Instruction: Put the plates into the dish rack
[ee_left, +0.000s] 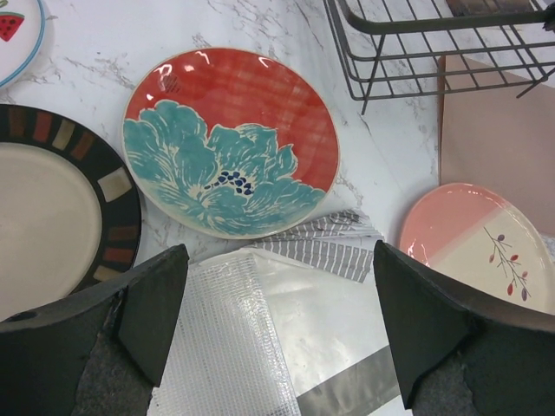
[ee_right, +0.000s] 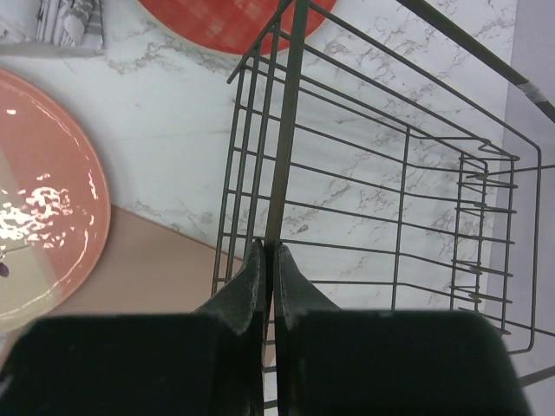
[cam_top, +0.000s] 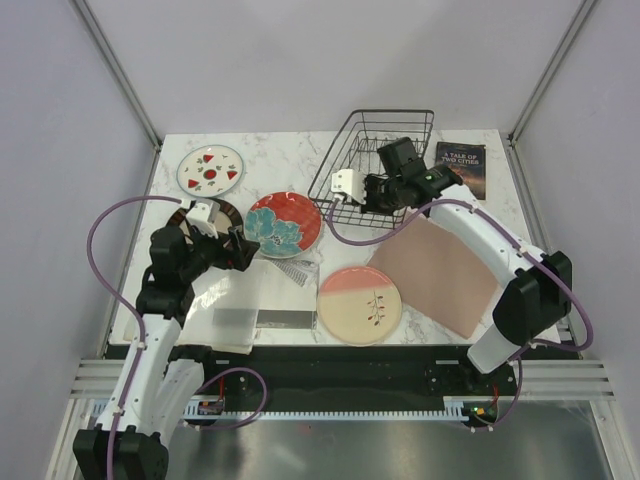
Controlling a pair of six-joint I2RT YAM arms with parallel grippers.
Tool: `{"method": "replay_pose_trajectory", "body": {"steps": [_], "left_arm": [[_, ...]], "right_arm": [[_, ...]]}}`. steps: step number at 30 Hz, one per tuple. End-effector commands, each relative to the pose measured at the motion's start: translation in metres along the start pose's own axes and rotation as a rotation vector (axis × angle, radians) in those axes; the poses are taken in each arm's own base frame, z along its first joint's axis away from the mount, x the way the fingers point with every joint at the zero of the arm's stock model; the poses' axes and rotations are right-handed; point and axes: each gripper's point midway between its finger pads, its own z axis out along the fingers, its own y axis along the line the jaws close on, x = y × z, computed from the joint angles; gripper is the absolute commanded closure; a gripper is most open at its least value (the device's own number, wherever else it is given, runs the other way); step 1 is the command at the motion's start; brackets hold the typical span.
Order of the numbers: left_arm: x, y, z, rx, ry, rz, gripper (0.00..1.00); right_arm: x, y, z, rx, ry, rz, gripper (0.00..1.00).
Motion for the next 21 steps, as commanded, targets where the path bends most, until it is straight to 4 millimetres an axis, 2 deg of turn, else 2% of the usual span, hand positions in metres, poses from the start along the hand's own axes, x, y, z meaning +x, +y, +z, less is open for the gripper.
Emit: {"method": "replay_pose_trajectory", "body": {"steps": [1,3,5,9,14,21], "left_arm": [[-0.001,-0.003,0.002,0.025,0.019,0.001,0.07],[0.004,-0.003,0.001,0.026,0.047,0.002,0.07],[0.004,-0.003,0.002,0.034,0.056,0.026,0.07],[0.003,-0.003,0.002,0.044,0.052,0.065,0.08],[0.007,-0.002,0.002,0.039,0.063,0.06,0.09],[0.016,-0.001,-0.002,0.038,0.083,0.078,0.1]], "right_arm": [[-0.018,-0.021,-0.032,0.032,-0.174,-0.224,1.0],[-0.009,-0.012,-0.033,-0.011,-0.198,-0.267,1.0],[0.006,-0.012,-0.032,-0.027,-0.195,-0.305,1.0],[0.019,-0.007,-0.02,-0.079,-0.235,-0.336,1.0],[0.016,-0.001,-0.014,-0.101,-0.305,-0.439,1.0],[-0.007,0.031,-0.027,-0.162,-0.439,-0.52,1.0]]}}
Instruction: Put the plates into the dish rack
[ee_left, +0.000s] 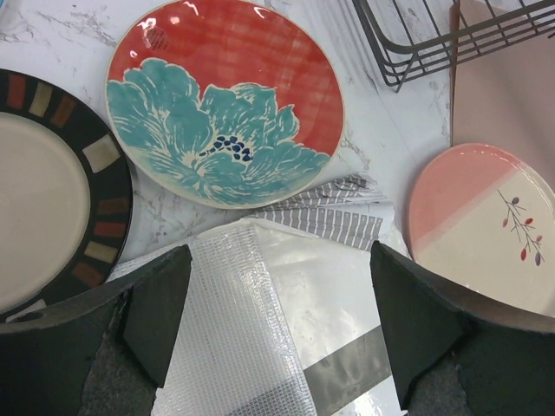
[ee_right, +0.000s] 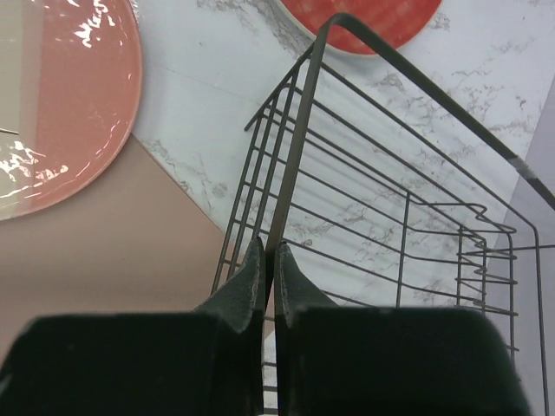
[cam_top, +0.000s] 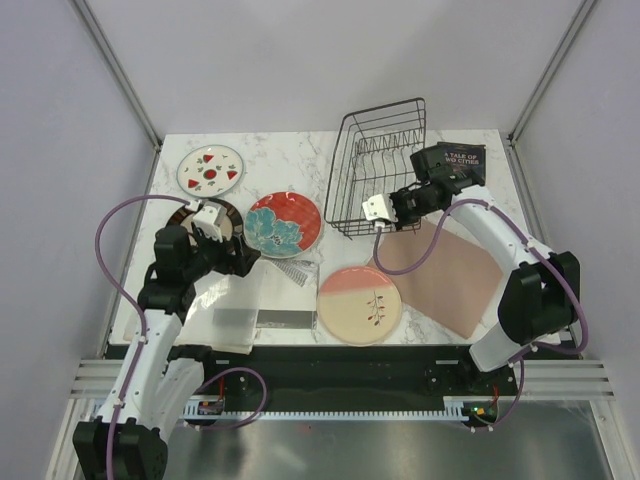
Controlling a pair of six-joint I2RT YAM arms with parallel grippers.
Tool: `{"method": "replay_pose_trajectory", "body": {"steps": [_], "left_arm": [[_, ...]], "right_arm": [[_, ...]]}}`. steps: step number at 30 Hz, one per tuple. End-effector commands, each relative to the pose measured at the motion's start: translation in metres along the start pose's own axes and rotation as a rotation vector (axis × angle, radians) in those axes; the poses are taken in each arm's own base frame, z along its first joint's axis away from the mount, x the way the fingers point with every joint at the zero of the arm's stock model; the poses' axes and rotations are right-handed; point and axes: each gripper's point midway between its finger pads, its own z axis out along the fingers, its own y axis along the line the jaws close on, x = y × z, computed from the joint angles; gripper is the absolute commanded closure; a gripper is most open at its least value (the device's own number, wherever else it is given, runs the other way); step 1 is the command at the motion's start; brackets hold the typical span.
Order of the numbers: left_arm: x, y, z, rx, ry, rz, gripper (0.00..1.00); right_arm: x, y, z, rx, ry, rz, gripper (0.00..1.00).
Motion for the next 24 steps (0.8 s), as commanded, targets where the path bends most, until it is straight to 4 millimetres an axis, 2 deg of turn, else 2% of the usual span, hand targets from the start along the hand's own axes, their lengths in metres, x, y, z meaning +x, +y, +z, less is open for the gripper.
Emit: {"method": "replay_pose_trajectory", "body": {"steps": [1,7,10,11,13,14,19,24], "left_arm": [[-0.007,-0.004,-0.006,0.02,-0.017,0.064,0.1],[-0.002,-0.007,-0.004,0.04,-0.003,0.052,0.1],[0.001,-0.008,-0.003,0.046,0.0,0.045,0.1],[0.001,-0.008,-0.003,0.048,0.0,0.043,0.1],[0.004,-0.009,-0.003,0.052,0.005,0.037,0.1],[0.004,-0.009,-0.003,0.052,0.005,0.037,0.1],[0.004,-0.008,-0.001,0.052,0.015,0.031,0.1],[0.0,-0.006,0.0,0.046,0.017,0.035,0.1]], "right_arm": [[-0.066,-0.002,-0.008,0.035,-0.252,-0.247,1.0],[-0.095,0.008,-0.017,0.034,-0.318,-0.287,1.0],[-0.1,0.005,-0.016,0.045,-0.326,-0.259,1.0],[-0.1,-0.007,-0.015,0.086,-0.324,-0.261,1.0],[-0.094,-0.013,-0.008,0.109,-0.315,-0.188,1.0],[-0.093,-0.027,-0.006,0.16,-0.316,-0.202,1.0],[-0.071,-0.043,0.019,0.201,-0.288,-0.142,1.0],[-0.057,-0.059,0.021,0.252,-0.275,-0.102,1.0]]}}
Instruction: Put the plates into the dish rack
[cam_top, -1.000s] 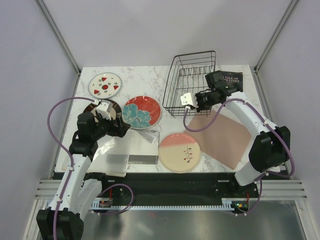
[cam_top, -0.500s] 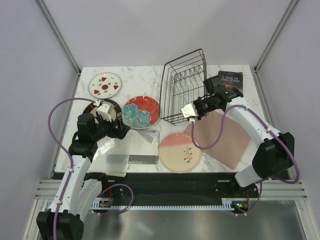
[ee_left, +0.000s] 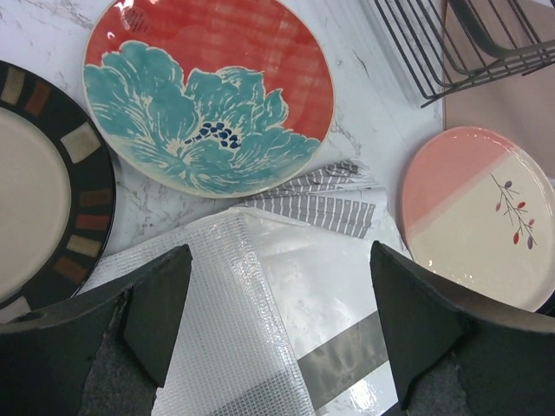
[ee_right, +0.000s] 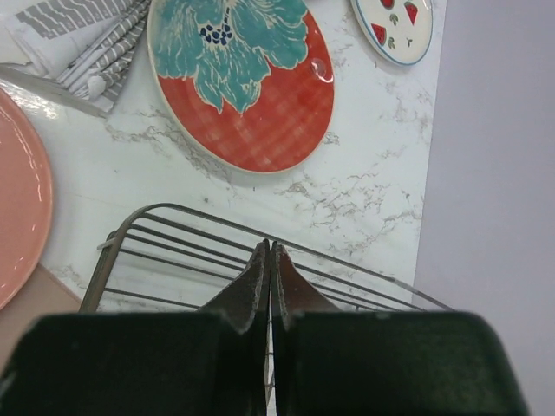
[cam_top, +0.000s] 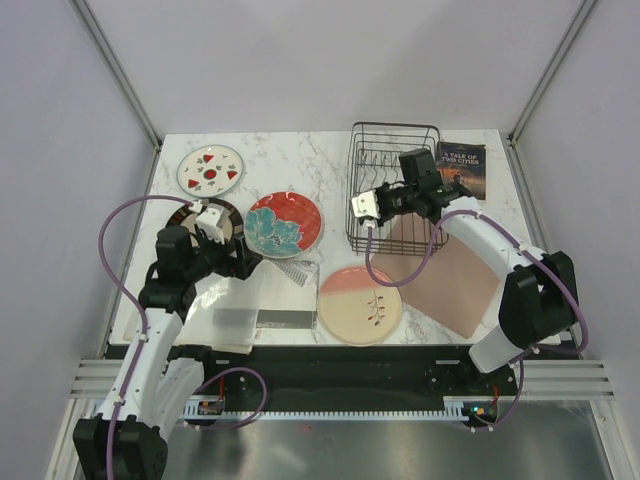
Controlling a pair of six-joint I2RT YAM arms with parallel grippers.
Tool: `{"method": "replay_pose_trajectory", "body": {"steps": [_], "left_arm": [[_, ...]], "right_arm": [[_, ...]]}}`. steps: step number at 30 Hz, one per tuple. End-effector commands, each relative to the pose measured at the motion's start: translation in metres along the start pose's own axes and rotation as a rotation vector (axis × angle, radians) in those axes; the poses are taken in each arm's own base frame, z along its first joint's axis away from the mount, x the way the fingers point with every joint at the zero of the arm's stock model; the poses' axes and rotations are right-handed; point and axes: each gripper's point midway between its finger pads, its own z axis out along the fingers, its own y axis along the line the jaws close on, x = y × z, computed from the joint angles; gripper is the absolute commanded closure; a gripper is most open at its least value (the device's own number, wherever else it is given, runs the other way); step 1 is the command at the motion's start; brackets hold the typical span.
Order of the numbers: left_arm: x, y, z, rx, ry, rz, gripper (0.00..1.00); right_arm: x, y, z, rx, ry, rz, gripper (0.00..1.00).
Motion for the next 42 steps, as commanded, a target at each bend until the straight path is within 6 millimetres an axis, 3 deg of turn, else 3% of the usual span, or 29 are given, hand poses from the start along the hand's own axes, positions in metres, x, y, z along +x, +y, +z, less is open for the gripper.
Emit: {"method": "replay_pose_trajectory", "body": {"steps": [1,3,4,5,6,7,8,9,10,11,12,14,20,24,29,33,42], "left_arm": [[-0.01,0.0,0.001,0.011,-0.015,0.035,0.1],[-0.013,0.002,0.001,0.002,-0.022,0.044,0.1],[-0.014,0.001,0.001,0.003,-0.025,0.049,0.1],[-0.014,0.001,0.001,0.005,-0.023,0.053,0.1],[-0.015,0.002,0.001,0.004,-0.026,0.068,0.1],[-0.015,0.002,0.002,0.006,-0.024,0.073,0.1],[-0.015,0.002,0.002,0.01,-0.024,0.079,0.1],[-0.014,0.001,0.002,0.018,-0.021,0.085,0.1],[-0.013,0.0,0.003,0.026,-0.017,0.085,0.1],[-0.012,-0.001,0.004,0.035,-0.015,0.085,0.1],[-0.012,-0.003,0.004,0.05,-0.017,0.086,0.1],[-0.013,-0.005,0.005,0.061,-0.018,0.085,0.1],[-0.016,-0.006,0.006,0.072,-0.021,0.087,0.1],[-0.015,-0.006,0.009,0.086,-0.012,0.093,0.1],[-0.016,-0.005,0.01,0.079,-0.015,0.094,0.1],[-0.015,-0.005,0.011,0.081,-0.016,0.087,0.1],[-0.018,-0.007,0.011,0.088,-0.023,0.088,0.1]], "right_arm": [[0.001,-0.026,-0.003,0.094,-0.03,0.013,0.99],[-0.006,-0.031,-0.009,0.103,-0.027,0.008,0.8],[-0.012,-0.035,-0.015,0.11,-0.025,-0.007,0.59],[-0.008,-0.023,-0.019,0.069,0.005,0.025,0.52],[-0.014,-0.029,-0.026,0.048,0.024,-0.073,0.47],[-0.011,-0.021,-0.027,-0.001,0.046,-0.075,0.4],[-0.005,0.005,-0.032,-0.103,0.09,-0.017,0.38],[-0.008,-0.002,-0.039,-0.122,0.111,-0.03,0.38],[0.001,0.009,-0.036,-0.19,0.128,0.0,0.37],[0.0,0.045,-0.045,-0.34,0.139,0.103,0.38],[-0.006,0.042,-0.052,-0.384,0.145,0.095,0.39],[-0.002,0.069,-0.052,-0.532,0.144,0.227,0.43],[0.002,0.084,-0.045,-0.585,0.211,0.327,0.45],[-0.007,0.104,-0.037,-0.64,0.233,0.397,0.43],[-0.017,0.117,-0.031,-0.663,0.239,0.526,0.45],[-0.009,0.126,-0.029,-0.683,0.286,0.577,0.5],[0.005,0.103,-0.013,-0.543,0.308,0.611,0.49]]}}
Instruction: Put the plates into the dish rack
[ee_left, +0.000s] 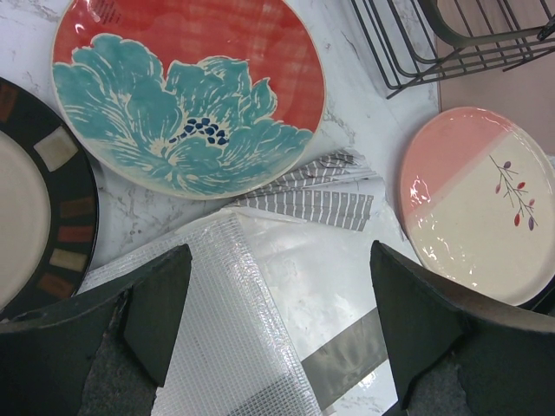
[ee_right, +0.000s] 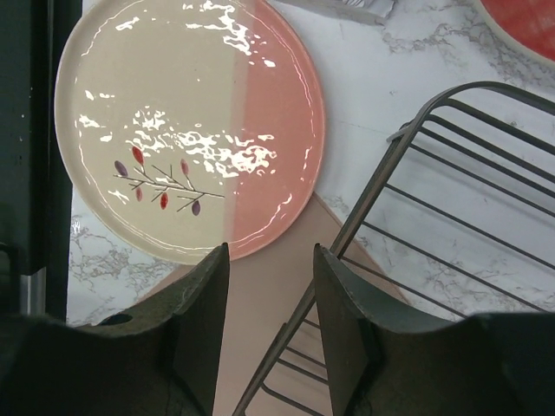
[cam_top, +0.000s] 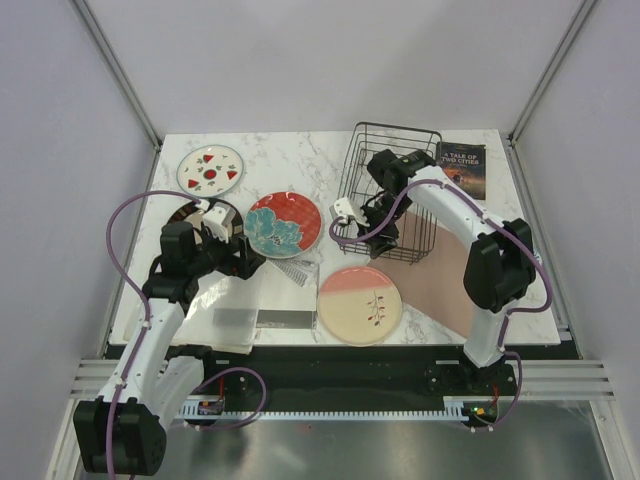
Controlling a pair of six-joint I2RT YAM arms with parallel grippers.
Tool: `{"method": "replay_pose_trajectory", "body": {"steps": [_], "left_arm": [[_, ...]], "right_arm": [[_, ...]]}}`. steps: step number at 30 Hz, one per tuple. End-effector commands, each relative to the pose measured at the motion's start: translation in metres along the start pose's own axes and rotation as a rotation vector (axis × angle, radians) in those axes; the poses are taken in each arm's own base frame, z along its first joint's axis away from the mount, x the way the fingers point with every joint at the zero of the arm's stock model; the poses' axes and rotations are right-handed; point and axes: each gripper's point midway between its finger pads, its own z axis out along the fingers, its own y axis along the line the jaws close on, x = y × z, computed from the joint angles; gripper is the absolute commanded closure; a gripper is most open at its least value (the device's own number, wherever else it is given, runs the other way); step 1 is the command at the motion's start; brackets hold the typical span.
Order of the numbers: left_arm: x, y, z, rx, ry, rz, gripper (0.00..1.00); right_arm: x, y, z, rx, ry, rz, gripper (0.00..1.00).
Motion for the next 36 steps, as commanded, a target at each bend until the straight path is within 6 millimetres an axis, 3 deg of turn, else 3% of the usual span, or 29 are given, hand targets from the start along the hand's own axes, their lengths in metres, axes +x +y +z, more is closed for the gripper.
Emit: {"method": "replay_pose_trajectory", "body": {"steps": [1,4,9,13,18,26,29,30,36], "left_arm": [[-0.026,-0.005,-0.002,0.028,-0.069,0.066,0.1],[-0.027,-0.006,-0.003,0.029,-0.074,0.063,0.1],[-0.023,-0.007,-0.003,0.035,-0.064,0.065,0.1],[-0.022,-0.009,-0.001,0.047,-0.061,0.05,0.1],[-0.026,-0.011,0.0,0.056,-0.07,0.055,0.1],[-0.029,-0.008,0.0,0.041,-0.076,0.057,0.1],[-0.03,-0.009,-0.001,0.039,-0.078,0.055,0.1],[-0.029,-0.009,-0.001,0.038,-0.079,0.053,0.1],[-0.022,-0.008,0.0,0.034,-0.068,0.042,0.1]], "right_arm": [[-0.002,-0.002,-0.003,0.035,-0.011,0.072,0.49],[-0.006,-0.006,-0.008,0.059,-0.039,0.058,0.52],[-0.023,-0.006,-0.035,0.158,-0.099,0.038,0.53],[-0.021,-0.009,-0.042,0.227,-0.105,0.04,0.5],[0.003,-0.013,-0.026,0.221,-0.04,0.091,0.46],[0.02,-0.03,-0.004,0.19,0.012,0.15,0.46],[0.025,-0.036,0.001,0.189,0.025,0.158,0.56],[0.025,-0.037,0.002,0.191,0.026,0.159,0.67],[0.005,-0.03,0.002,0.202,0.061,0.012,0.95]]}}
